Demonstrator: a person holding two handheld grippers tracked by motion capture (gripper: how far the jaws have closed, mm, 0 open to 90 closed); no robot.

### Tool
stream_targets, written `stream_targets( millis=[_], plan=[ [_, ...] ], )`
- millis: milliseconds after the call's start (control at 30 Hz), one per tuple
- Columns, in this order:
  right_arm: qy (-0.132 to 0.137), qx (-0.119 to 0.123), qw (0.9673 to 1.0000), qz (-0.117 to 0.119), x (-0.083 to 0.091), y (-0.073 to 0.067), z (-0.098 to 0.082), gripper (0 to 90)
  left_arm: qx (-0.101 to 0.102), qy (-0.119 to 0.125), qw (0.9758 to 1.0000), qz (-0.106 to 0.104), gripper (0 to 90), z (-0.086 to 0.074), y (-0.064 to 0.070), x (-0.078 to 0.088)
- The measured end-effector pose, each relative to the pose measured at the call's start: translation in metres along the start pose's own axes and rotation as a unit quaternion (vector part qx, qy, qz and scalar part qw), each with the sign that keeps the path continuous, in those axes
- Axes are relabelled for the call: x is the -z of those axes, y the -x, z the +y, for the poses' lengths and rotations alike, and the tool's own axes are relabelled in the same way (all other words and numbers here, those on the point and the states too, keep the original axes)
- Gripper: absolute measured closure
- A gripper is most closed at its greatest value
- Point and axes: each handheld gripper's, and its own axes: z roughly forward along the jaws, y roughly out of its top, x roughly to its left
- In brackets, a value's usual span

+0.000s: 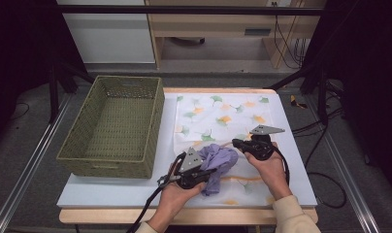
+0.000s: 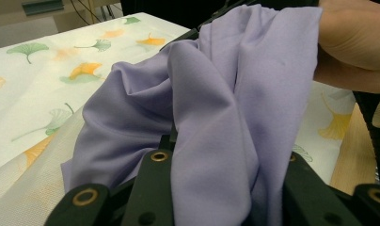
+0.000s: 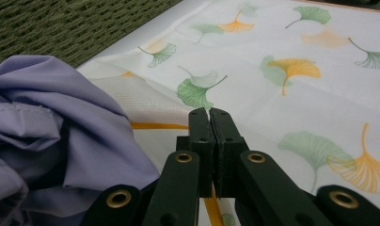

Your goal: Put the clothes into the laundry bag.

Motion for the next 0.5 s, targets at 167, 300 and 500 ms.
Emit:
stream_targets(
  millis=[167, 300, 500],
  plan=[
    [0.002, -0.003, 1.0, 0.001, -0.0008, -0.0001, 0.0011, 88.8, 0.001, 0.0, 1.0, -0.001, 71.7, 0.0012, 0.0009, -0.0011],
    [0.002, -0.003, 1.0, 0.002, 0.0, -0.0005, 0.0016, 88.8, 0.0, -0.003, 1.0, -0.002, 71.7, 0.0006, 0.0016, -0.0021],
    [0.004, -0.002, 1.0, 0.004, -0.0006, -0.001, 0.0035, 88.8, 0.0, -0.009, 0.9999, -0.005, 71.6, -0.0002, 0.0018, -0.0042]
  ],
)
